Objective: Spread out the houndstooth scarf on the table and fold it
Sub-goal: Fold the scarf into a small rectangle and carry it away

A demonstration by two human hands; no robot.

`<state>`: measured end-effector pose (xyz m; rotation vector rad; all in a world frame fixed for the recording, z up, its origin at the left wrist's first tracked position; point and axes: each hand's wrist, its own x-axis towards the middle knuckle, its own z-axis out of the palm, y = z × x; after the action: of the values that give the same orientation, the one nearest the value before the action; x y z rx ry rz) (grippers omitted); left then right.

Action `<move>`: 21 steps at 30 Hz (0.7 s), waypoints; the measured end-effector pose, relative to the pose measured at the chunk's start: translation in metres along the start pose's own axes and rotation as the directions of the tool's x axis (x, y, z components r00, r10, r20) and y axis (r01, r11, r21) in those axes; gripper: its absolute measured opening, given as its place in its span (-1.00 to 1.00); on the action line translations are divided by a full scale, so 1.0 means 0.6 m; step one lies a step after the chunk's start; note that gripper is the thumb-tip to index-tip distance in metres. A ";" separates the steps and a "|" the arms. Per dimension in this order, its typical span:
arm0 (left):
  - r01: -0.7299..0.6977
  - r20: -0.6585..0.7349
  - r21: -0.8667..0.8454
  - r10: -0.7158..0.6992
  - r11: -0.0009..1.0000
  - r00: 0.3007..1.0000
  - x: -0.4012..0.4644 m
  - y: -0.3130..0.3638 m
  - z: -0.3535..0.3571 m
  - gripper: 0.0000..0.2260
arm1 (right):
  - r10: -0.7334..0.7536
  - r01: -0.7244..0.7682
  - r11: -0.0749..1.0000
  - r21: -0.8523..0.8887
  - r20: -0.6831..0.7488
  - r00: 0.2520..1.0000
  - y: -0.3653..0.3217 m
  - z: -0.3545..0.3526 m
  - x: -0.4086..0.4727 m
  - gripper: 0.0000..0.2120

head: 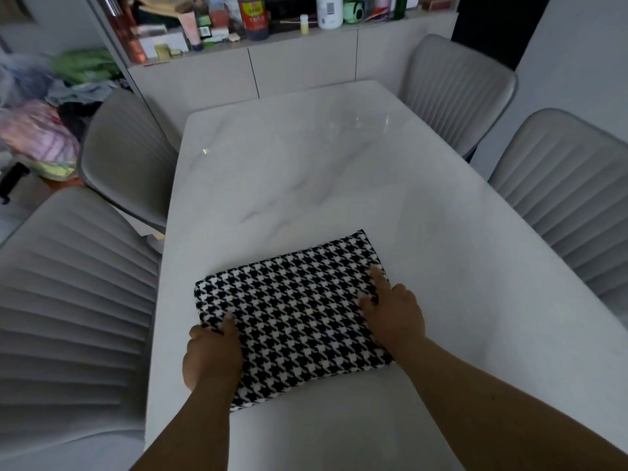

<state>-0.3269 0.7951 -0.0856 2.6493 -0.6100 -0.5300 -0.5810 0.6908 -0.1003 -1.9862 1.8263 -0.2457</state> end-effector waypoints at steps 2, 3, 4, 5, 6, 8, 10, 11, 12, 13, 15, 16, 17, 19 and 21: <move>0.012 0.049 -0.009 -0.012 1.000 0.999 -0.027 0.014 0.002 -0.45 | 0.034 -0.034 0.999 0.038 -0.002 0.999 0.023 -0.014 -0.007 -0.40; 0.016 0.074 -0.022 -0.014 1.000 0.997 -0.043 0.023 0.003 -0.45 | 0.050 -0.050 0.997 0.052 -0.001 0.999 0.036 -0.022 -0.011 -0.39; 0.018 0.097 -0.042 -0.014 0.999 0.995 -0.058 0.031 0.005 -0.45 | 0.066 -0.066 0.995 0.068 0.004 0.998 0.051 -0.031 -0.015 -0.38; 0.019 0.117 -0.069 -0.011 0.997 0.993 -0.074 0.039 0.009 -0.45 | 0.081 -0.082 0.993 0.081 0.012 0.997 0.066 -0.039 -0.020 -0.37; 0.018 0.133 -0.101 -0.005 0.995 0.991 -0.090 0.046 0.014 -0.44 | 0.093 -0.094 0.992 0.088 0.022 0.995 0.083 -0.048 -0.024 -0.37; -0.021 0.152 -0.173 0.048 0.985 0.987 -0.124 0.057 0.026 -0.40 | 0.114 -0.119 0.988 0.099 0.049 0.992 0.114 -0.067 -0.029 -0.36; -0.122 0.160 -0.226 0.160 0.967 0.974 -0.158 0.065 0.038 -0.37 | 0.135 -0.144 0.982 0.125 0.079 0.988 0.143 -0.086 -0.032 -0.36; -0.171 0.171 -0.243 0.216 0.955 0.961 -0.174 0.069 0.043 -0.39 | 0.133 -0.145 0.978 0.149 0.093 0.987 0.157 -0.094 -0.033 -0.36; -0.201 0.189 -0.261 0.254 0.944 0.949 -0.186 0.073 0.049 -0.42 | 0.116 -0.135 0.975 0.179 0.110 0.987 0.170 -0.101 -0.034 -0.36; -0.204 0.213 -0.287 0.270 0.936 0.939 -0.197 0.077 0.054 -0.46 | 0.091 -0.117 0.970 0.214 0.127 0.988 0.183 -0.108 -0.036 -0.35; -0.157 0.261 -0.377 0.268 0.913 0.927 -0.216 0.084 0.062 -0.54 | 0.044 -0.087 0.953 0.291 0.152 0.987 0.207 -0.123 -0.043 -0.33; -0.120 0.280 -0.435 0.261 0.892 0.924 -0.225 0.087 0.064 -0.58 | 0.032 -0.082 0.941 0.328 0.153 0.988 0.215 -0.131 -0.047 -0.33; -0.089 0.292 -0.491 0.259 0.867 0.921 -0.235 0.089 0.065 -0.62 | 0.032 -0.084 0.927 0.366 0.148 0.989 0.224 -0.139 -0.051 -0.33; -0.054 0.292 -0.566 0.262 0.823 0.920 -0.253 0.094 0.064 -0.68 | 0.044 -0.092 0.897 0.433 0.119 0.992 0.238 -0.155 -0.060 -0.36; -0.050 0.280 -0.596 0.265 0.802 0.923 -0.270 0.100 0.061 -0.71 | 0.050 -0.081 0.870 0.486 0.076 0.996 0.249 -0.172 -0.069 -0.42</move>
<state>-0.4982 0.8121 -0.0472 1.9133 -0.6397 -0.9771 -0.7632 0.7059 -0.0651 -1.5564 1.5896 -0.5602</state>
